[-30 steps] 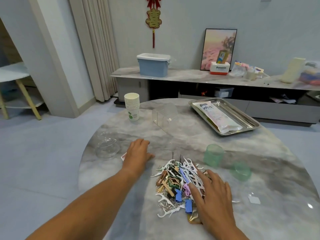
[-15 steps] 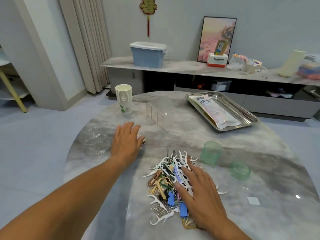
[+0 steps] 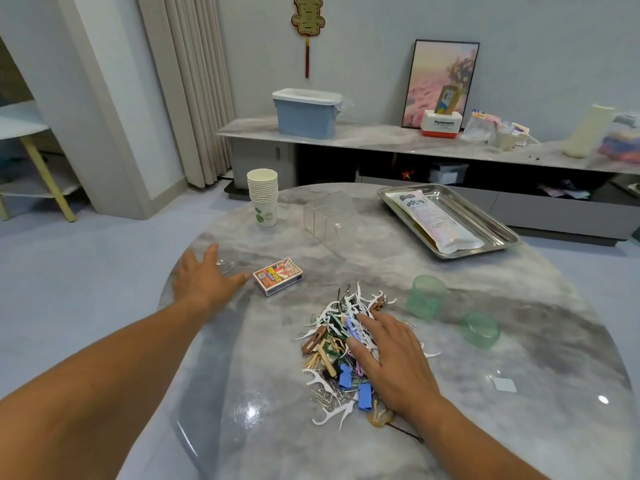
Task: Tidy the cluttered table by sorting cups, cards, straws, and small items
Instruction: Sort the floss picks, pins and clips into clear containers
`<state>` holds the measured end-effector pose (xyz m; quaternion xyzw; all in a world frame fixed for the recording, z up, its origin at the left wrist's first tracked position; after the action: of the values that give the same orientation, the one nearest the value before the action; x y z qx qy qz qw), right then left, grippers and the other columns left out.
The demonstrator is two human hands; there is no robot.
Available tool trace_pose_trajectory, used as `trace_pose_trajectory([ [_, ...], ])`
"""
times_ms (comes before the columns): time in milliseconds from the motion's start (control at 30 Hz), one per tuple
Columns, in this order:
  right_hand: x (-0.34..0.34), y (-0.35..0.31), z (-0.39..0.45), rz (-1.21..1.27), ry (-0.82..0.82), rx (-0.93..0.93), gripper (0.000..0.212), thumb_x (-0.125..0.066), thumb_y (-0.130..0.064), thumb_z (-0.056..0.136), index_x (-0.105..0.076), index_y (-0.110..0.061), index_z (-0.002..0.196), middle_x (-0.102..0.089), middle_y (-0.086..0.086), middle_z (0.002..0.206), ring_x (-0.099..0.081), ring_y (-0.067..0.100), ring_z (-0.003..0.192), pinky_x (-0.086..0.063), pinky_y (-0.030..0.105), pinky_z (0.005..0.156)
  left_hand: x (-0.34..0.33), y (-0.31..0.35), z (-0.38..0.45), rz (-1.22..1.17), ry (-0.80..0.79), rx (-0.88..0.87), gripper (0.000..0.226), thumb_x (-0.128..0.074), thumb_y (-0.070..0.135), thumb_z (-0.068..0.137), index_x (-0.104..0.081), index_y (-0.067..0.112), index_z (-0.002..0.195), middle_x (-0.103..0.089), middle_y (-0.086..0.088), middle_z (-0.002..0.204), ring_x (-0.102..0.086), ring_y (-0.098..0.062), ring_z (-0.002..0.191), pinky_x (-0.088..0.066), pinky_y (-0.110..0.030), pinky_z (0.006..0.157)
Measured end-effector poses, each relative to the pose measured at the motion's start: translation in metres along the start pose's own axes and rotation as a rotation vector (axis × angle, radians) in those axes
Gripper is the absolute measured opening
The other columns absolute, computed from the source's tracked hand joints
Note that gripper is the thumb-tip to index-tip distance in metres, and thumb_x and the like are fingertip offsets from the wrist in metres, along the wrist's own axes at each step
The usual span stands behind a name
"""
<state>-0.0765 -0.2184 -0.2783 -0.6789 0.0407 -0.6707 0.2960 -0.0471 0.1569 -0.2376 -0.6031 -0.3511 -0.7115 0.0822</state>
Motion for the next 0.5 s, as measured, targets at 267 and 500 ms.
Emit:
trace_pose_trajectory([
  [267,0.001,0.005,0.000,0.050,0.024,0.016,0.076,-0.021,-0.084,0.088,-0.039,-0.043,0.150,-0.034,-0.017,0.156,-0.025,0.007,0.146,-0.019,0.031,0.120,0.024,0.019,-0.031,-0.287,0.098,-0.189,0.092,-0.082,0.052,0.073,-0.035,0.031,0.149,-0.032,-0.008,0.144,-0.034,-0.028,0.138,-0.036,-0.043,0.113],
  [500,0.007,0.004,-0.006,0.106,0.010,0.060,0.078,-0.025,-0.089,0.085,-0.040,-0.046,0.149,-0.033,-0.016,0.157,-0.022,0.006,0.147,-0.018,0.036,0.122,0.037,0.018,-0.087,-0.463,-0.146,-0.323,0.083,-0.083,0.057,0.069,-0.046,0.039,0.141,-0.040,0.005,0.141,-0.041,-0.015,0.132,-0.039,-0.033,0.108],
])
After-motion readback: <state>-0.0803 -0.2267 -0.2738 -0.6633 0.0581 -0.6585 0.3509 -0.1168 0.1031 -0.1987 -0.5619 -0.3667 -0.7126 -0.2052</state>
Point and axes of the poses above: each hand's wrist, its own z-axis towards the middle knuckle, its own x-axis out of the back of the hand, y = z × x, the point moved 6 cm from there along z, towards the middle knuckle
